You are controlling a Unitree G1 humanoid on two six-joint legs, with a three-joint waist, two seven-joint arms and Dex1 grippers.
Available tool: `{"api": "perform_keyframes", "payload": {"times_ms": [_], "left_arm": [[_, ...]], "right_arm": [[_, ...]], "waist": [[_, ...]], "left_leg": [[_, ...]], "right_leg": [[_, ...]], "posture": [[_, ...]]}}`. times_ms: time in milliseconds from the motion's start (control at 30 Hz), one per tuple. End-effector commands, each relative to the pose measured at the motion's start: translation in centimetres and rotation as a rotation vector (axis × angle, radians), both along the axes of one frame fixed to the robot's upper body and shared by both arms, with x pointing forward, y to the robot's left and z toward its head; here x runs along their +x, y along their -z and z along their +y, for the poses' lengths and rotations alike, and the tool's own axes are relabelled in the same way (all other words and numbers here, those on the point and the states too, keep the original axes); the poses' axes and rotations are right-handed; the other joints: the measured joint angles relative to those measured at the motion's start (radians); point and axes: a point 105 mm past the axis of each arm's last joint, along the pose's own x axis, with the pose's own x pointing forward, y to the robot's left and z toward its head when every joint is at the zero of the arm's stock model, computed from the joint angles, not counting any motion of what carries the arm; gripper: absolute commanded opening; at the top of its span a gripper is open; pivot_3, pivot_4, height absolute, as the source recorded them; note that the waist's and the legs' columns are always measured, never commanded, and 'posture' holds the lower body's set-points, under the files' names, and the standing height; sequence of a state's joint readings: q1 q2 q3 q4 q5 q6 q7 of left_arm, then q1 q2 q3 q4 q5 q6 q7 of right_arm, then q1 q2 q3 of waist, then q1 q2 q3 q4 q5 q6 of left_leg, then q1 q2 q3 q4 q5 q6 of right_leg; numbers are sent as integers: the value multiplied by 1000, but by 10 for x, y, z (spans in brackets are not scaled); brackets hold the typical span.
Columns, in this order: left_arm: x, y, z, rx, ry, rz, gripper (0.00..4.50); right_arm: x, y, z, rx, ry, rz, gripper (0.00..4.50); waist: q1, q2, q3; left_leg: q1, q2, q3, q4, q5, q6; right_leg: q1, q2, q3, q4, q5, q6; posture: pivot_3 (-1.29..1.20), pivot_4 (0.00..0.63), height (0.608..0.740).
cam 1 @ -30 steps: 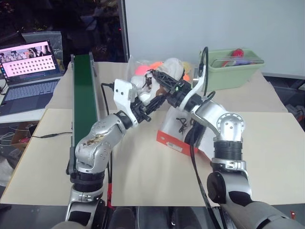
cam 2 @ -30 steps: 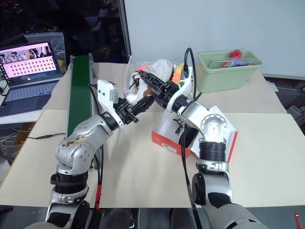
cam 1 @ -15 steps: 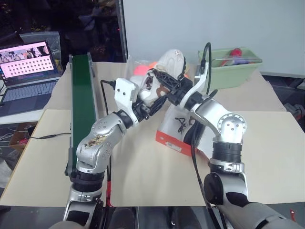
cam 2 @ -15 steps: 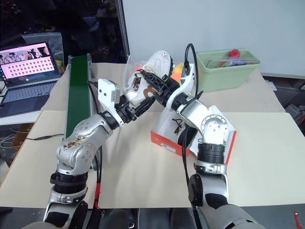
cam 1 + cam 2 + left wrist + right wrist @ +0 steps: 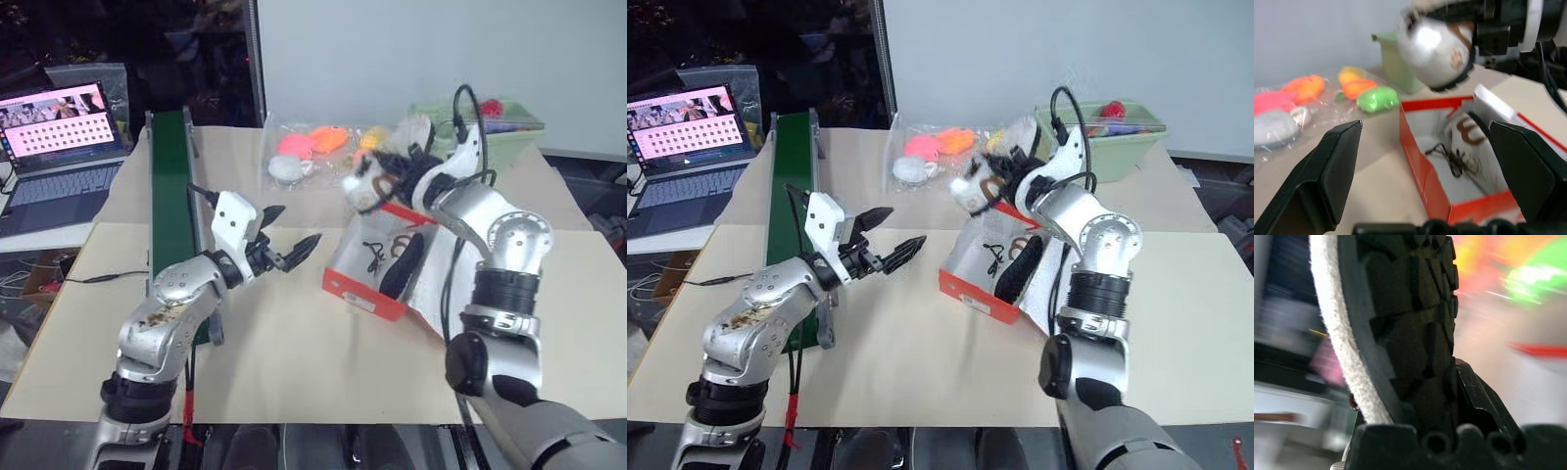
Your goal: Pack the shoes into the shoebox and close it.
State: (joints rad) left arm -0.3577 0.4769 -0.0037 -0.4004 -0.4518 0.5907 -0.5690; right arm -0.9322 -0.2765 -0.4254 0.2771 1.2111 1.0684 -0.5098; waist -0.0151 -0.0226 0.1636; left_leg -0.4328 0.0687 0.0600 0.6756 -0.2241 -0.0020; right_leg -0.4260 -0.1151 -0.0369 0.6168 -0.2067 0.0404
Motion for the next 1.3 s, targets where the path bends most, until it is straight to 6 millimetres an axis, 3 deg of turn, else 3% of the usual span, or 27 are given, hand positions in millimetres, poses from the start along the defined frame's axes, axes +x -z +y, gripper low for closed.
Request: {"api": "perform_keyframes", "payload": {"times_ms": [33,133,333,633,1133,1300], "left_arm": [[-2,0,8,83,69,-56,4471],[-2,6,3,175,168,-91,4471],[-7,7,-12,202,269,-146,4471],[-14,3,-19,199,328,-159,4471],[-25,7,-21,196,336,-142,4471],[-24,8,-21,198,332,-137,4500]], "right_arm": [[-11,-22,4,-39,-89,32,977],[-15,-5,-5,-107,-55,195,977],[-25,28,14,-144,-117,312,977],[-26,68,17,-185,-119,421,977],[-8,78,38,-290,-182,395,977],[-8,85,51,-231,-214,386,2695]], "waist": [[-4,2,1],[-7,2,1],[1,2,1],[0,3,1],[-2,3,1],[-2,3,1]], "left_leg": [[0,0,0,0,0,0],[0,0,0,-1,0,0],[-1,0,0,-1,0,0],[-2,0,0,0,0,0],[-2,0,0,0,0,0],[-2,0,0,0,0,0]], "right_leg": [[-1,0,0,0,0,0],[-1,1,1,1,0,0],[0,1,1,-1,0,0],[-1,1,1,-1,0,0],[-1,1,1,-1,0,0],[-1,1,1,-1,0,0]], "posture": [[0,150,729],[0,150,729],[0,150,729],[0,150,729],[0,150,729],[0,150,729]]}}
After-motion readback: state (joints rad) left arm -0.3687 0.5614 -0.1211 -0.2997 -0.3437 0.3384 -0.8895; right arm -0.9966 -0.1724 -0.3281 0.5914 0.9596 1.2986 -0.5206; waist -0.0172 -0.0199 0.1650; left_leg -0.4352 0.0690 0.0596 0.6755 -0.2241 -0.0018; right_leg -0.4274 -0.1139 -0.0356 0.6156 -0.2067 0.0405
